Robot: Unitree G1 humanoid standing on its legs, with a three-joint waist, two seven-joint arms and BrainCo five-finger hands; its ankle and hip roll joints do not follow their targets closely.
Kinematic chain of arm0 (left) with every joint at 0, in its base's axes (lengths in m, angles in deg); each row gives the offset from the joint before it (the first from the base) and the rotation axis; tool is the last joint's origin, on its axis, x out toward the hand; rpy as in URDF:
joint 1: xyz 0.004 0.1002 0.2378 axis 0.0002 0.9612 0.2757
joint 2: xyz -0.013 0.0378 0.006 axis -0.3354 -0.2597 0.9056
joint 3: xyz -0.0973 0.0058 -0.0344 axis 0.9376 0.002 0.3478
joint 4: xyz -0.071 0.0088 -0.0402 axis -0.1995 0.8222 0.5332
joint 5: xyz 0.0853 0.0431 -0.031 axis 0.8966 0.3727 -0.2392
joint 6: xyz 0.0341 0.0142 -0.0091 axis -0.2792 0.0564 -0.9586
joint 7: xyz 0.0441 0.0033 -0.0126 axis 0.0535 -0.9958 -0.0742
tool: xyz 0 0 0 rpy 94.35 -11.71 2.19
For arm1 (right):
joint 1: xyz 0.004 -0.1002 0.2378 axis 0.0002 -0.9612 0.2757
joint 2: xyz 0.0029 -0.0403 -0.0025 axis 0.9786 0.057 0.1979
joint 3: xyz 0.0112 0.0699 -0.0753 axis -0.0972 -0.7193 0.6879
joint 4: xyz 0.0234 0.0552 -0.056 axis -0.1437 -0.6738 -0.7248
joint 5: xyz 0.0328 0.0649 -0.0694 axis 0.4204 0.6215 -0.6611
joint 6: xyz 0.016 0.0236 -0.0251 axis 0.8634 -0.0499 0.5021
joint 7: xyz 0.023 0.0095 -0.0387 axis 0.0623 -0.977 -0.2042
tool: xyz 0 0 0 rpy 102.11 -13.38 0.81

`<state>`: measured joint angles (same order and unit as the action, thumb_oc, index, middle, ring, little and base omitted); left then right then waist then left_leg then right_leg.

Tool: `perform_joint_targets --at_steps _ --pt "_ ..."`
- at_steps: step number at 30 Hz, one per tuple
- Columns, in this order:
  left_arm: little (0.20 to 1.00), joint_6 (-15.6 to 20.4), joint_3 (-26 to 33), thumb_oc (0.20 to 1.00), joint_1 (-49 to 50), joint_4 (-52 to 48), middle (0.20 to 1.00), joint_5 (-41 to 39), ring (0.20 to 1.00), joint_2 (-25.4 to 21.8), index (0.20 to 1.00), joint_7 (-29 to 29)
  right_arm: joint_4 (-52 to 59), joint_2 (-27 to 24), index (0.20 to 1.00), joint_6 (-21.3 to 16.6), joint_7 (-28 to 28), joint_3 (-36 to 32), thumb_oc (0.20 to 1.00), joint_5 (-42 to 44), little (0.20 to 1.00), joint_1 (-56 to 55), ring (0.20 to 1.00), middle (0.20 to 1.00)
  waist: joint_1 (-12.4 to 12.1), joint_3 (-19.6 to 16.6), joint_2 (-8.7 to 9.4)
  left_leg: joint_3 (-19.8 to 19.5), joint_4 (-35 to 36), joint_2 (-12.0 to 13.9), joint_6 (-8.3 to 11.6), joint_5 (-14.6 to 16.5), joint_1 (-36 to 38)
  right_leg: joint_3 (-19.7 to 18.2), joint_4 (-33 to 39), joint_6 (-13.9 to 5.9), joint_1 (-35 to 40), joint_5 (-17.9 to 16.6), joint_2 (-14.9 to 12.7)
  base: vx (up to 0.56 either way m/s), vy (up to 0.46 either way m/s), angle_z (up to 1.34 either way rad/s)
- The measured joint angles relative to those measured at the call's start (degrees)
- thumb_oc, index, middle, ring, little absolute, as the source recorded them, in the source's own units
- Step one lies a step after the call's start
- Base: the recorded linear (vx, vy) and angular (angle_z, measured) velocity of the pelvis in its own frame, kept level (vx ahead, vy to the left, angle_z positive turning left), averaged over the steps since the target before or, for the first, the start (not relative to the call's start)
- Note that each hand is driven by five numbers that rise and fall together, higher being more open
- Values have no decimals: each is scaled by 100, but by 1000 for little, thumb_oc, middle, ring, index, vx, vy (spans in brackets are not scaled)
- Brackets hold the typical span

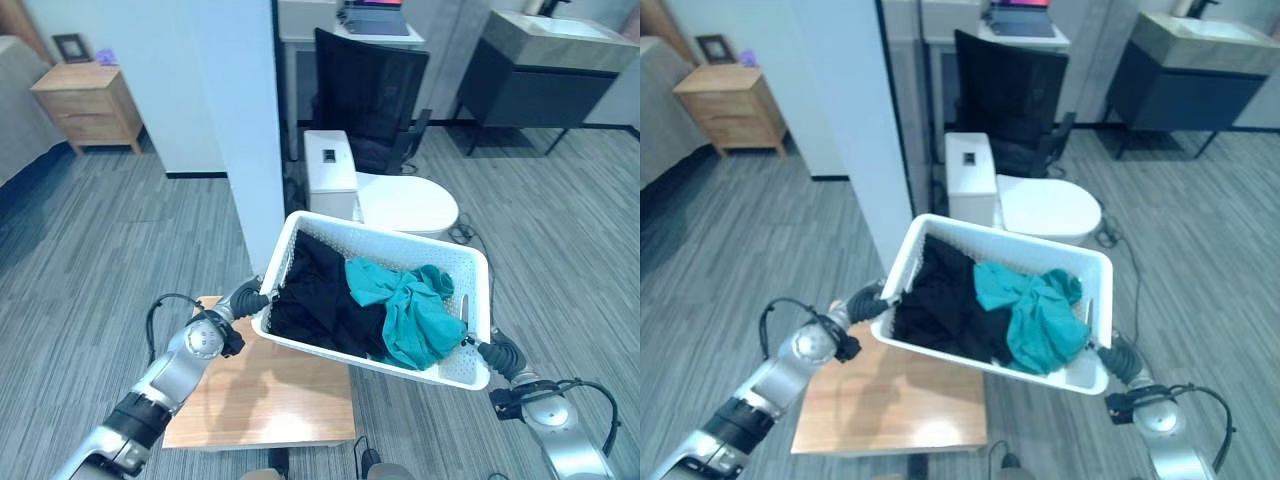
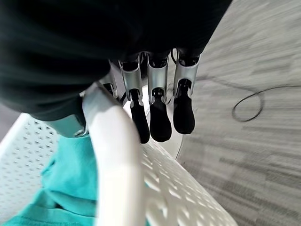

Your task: Grab the laundry basket,head to the washer,open it,put in the laundry and shut it.

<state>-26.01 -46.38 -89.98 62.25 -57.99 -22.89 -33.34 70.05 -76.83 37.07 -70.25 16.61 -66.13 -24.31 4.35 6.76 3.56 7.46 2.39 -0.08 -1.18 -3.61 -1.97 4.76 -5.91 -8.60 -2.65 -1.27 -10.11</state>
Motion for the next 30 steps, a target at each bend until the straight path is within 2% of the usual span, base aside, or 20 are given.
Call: perform_joint_targets --at_steps 1,2,3,4,5,6,8,10,11,12,13,14,15,16,18,19,21,22,26,30 --pt "200 -83 -333 200 -327 126 200 4 200 50 200 20 -1 -72 200 53 -36 -42 200 6 200 -29 200 200 94 77 -114 241 -122 132 -119 0 -67 557 -103 106 -176 -334 130 -116 39 -65" --pt "200 -85 -352 200 -437 192 200 3 200 90 200 4 -3 -129 200 56 -47 -51 200 14 200 6 200 200 92 124 -190 382 -149 220 -188 4 -90 774 -486 77 -372 -162 142 -113 32 -69" --pt "200 -109 -359 200 -522 218 200 2 200 78 200 2 -24 -145 200 59 -62 -38 200 23 200 14 200 200 90 143 -223 435 -266 286 -247 58 -201 992 -1788 147 -742 459 33 -61 -1 -55" --pt "200 -108 -373 200 -555 220 200 3 200 96 200 4 -23 -213 200 60 -82 -42 200 62 200 13 200 200 92 142 -211 519 -272 266 -251 55 -184 1018 -2631 216 -905 795 -39 -58 3 -48" --pt "200 -114 -386 200 -583 211 200 -1 200 153 200 -1 0 -293 200 60 -90 -42 200 75 200 21 200 200 126 129 -188 789 -318 280 -292 17 -206 1099 -3167 79 -906 1110 -92 7 0 -61" --pt "200 -121 -387 200 -591 214 200 -4 200 129 200 -2 7 -338 200 58 -83 -25 200 93 200 62 200 200 33 129 -188 850 -325 302 -286 15 -192 1189 -3428 28 -836 1250 -193 -27 0 -77" --pt "200 -117 -411 200 -635 219 200 -18 200 96 200 2 25 -336 200 56 -88 -31 200 130 200 86 200 200 -55 125 -120 1083 -413 347 -241 59 -225 1222 -2901 -112 -446 1407 -168 -28 -4 -85" --pt "200 -114 -397 200 -633 362 200 -93 200 -1 200 2 17 -393 200 60 -64 60 200 123 200 221 200 200 -106 126 -19 1136 -405 100 -393 238 -217 1141 -2253 -117 -425 1362 2 -78 -43 -97" --pt "200 -109 -392 200 -651 364 200 -125 200 29 200 0 17 -509 200 60 -40 80 200 123 200 298 200 200 -147 63 -129 1191 -226 -23 -465 241 -205 1153 -1824 -126 -283 1388 39 -90 -58 -95" --pt "200 -95 -370 200 -660 363 200 -129 200 99 200 2 23 -684 200 61 -27 120 200 127 200 343 200 200 -219 -23 -339 1278 -4 16 -588 220 -185 1224 -1749 -184 -338 1474 187 -95 -87 -123" --pt "200 -50 -319 200 -743 466 200 -131 200 32 200 30 -36 -617 200 60 2 197 200 129 200 469 200 200 -214 -28 -97 1552 -85 12 -478 -35 -209 1315 -2426 -143 -346 1862 -98 -192 -208 -112" --pt "200 -50 -333 200 -746 491 200 -138 200 11 200 35 -33 -626 200 60 3 217 200 128 200 469 200 200 -170 -19 53 1696 -236 18 -445 -25 -220 1318 -2209 -187 -197 1929 -146 -144 -181 -109" --pt "200 -49 -340 200 -731 494 200 -186 200 -19 200 35 -26 -661 200 61 6 241 200 127 200 499 200 200 -222 -28 82 1863 -251 81 -430 -35 -218 1364 -1976 74 -195 1905 -79 -162 -180 -90" --pt "200 -47 -337 200 -729 496 200 -264 200 -56 200 35 -28 -678 200 60 10 266 200 127 200 549 200 200 -312 -33 61 2041 -298 152 -391 -22 -239 1291 -1766 245 -163 1854 26 -64 -81 -89" --pt "200 -46 -335 200 -728 545 200 -291 200 8 200 41 -32 -679 200 63 2 272 200 127 200 527 200 200 -281 -59 -54 2142 -354 370 -299 -31 -267 1244 -1357 584 -70 1670 254 -175 -220 -64" --pt "200 -29 -332 200 -740 550 200 -292 200 -1 200 34 -32 -718 200 69 12 290 200 132 200 505 200 200 -132 -111 -133 2165 -363 536 -201 -92 -309 1229 -1042 697 -29 1514 468 -235 -301 -43" --pt "200 23 -335 200 -747 551 200 -293 200 13 200 48 -28 -756 200 62 5 286 200 186 200 483 200 200 -114 -126 -135 2227 -472 684 -122 -141 -416 1127 -962 797 -127 1430 606 -233 -242 -41" --pt "200 35 -347 200 -744 594 200 -294 200 43 200 57 -34 -768 200 62 7 292 200 193 200 493 200 200 -198 -122 -143 2310 -537 810 -73 -166 -445 978 -841 888 -170 1325 722 -227 -173 -57" --pt "200 36 -384 200 -749 857 200 -303 200 262 200 81 -34 -981 200 66 7 333 200 226 200 432 200 200 -142 -169 -354 2111 -539 932 132 -332 -425 868 -296 914 118 959 944 -103 -83 -26" --pt "200 43 -528 200 -1026 1205 200 -303 200 482 200 125 -33 -1171 200 66 1 270 200 255 200 411 200 200 -25 -161 -419 1953 -614 981 242 -415 -403 873 433 921 521 608 1061 -124 -76 1"
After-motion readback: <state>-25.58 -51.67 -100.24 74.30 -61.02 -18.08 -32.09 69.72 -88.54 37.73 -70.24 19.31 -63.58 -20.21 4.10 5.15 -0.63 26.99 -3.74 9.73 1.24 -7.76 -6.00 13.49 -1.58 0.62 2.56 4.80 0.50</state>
